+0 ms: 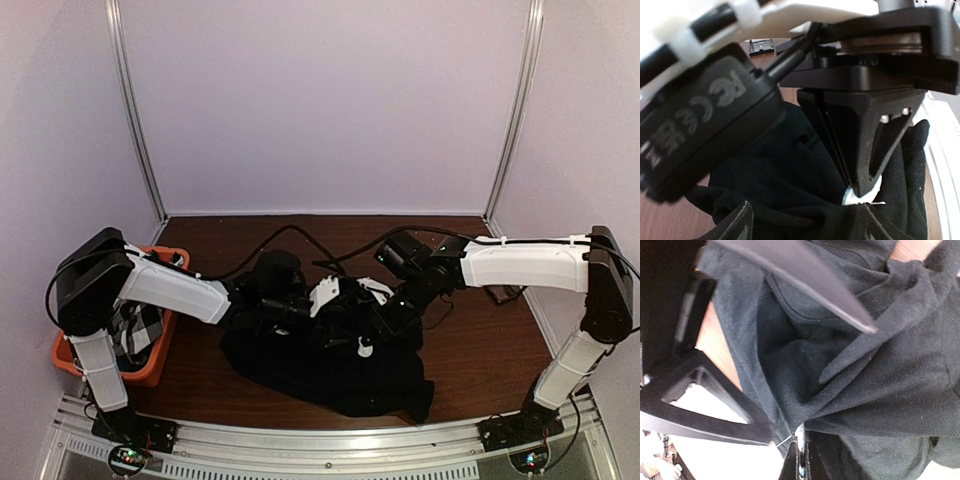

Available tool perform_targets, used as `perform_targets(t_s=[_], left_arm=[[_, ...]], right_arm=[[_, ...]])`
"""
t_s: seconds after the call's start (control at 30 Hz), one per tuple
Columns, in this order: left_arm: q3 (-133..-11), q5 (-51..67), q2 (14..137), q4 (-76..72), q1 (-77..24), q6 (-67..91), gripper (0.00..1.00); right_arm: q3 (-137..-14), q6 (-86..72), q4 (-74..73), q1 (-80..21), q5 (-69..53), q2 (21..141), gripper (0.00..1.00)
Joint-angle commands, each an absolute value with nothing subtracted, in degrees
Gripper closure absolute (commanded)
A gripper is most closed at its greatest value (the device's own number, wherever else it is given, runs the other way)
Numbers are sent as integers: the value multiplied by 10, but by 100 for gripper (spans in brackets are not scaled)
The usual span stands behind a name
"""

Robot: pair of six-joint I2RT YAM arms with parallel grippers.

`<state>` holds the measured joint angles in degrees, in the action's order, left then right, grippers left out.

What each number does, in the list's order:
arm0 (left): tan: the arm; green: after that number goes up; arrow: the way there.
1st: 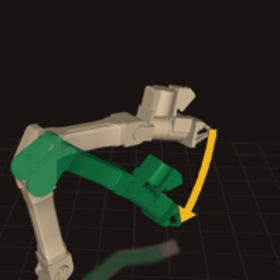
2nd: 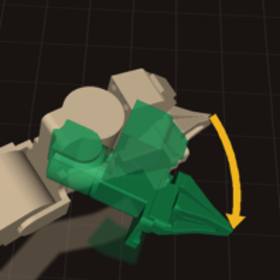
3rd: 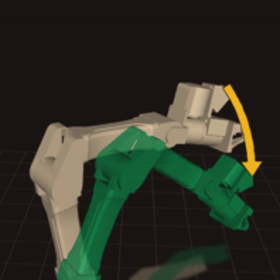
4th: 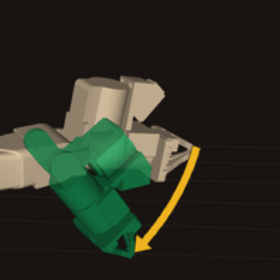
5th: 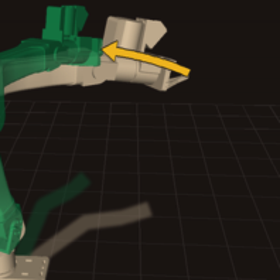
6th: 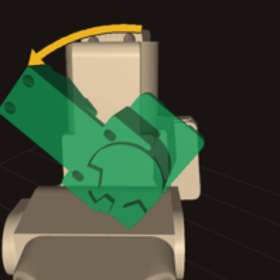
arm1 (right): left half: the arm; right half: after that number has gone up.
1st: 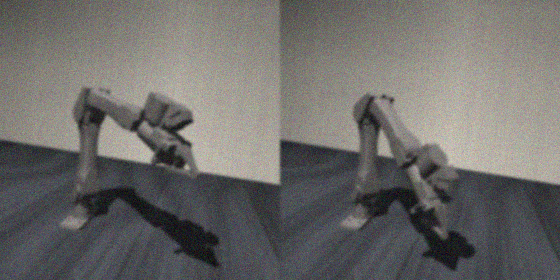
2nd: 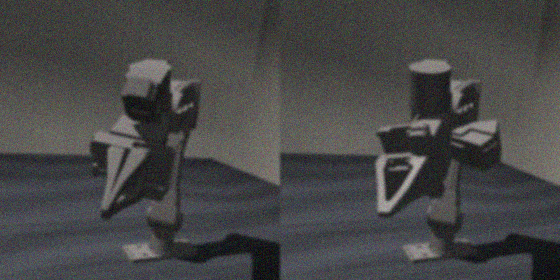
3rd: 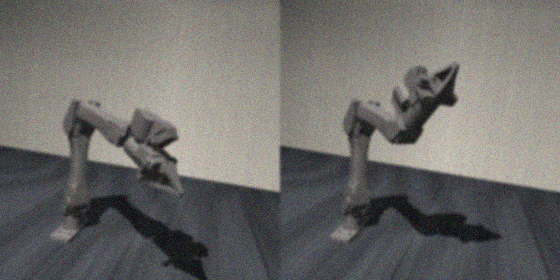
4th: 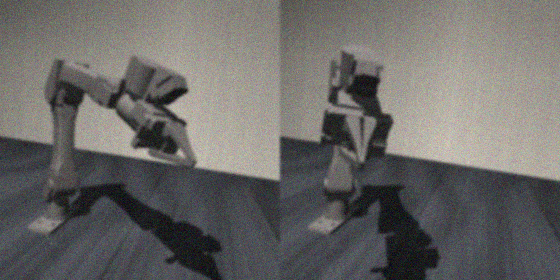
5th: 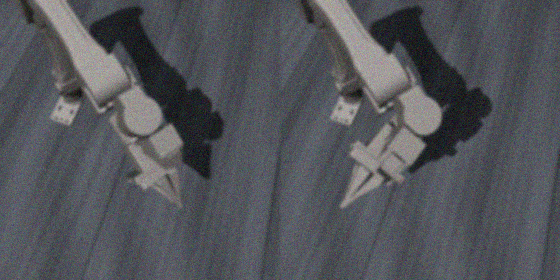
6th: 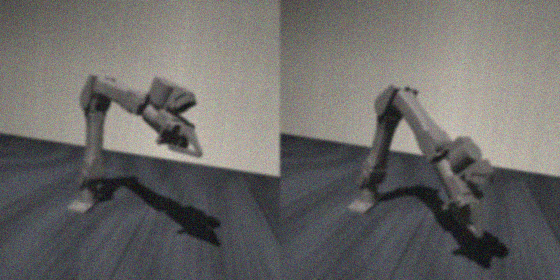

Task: Pin the brooch onto the clothing
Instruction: Pin the clothing with brooches to the flattened clothing.

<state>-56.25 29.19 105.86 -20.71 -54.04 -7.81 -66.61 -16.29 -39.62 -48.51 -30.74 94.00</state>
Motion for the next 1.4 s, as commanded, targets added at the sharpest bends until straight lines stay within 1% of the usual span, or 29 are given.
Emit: perform_targets(t_s=[0.0,0.23,0.57,0.73,0.97,1.13,1.37], left_arm=[[-599,330,1077,-165,-532,-120,26],[-622,373,1089,-130,-529,-141,32],[-648,414,1102,-67,-526,-169,33],[-654,429,1102,-52,-524,-177,42],[-660,444,1111,-45,-523,-178,61],[-666,453,1120,-31,-523,-181,62],[-666,469,1120,-27,-522,-184,60]], right_arm=[[-672,-146,-381,-493,-347,931,100],[-670,-139,-379,-493,-356,920,100],[-662,-121,-370,-494,-359,918,100],[-665,-113,-372,-493,-358,915,100],[-660,-113,-369,-494,-356,913,100],[-659,-118,-361,-494,-356,914,100],[-664,-113,-364,-493,-352,916,100]])
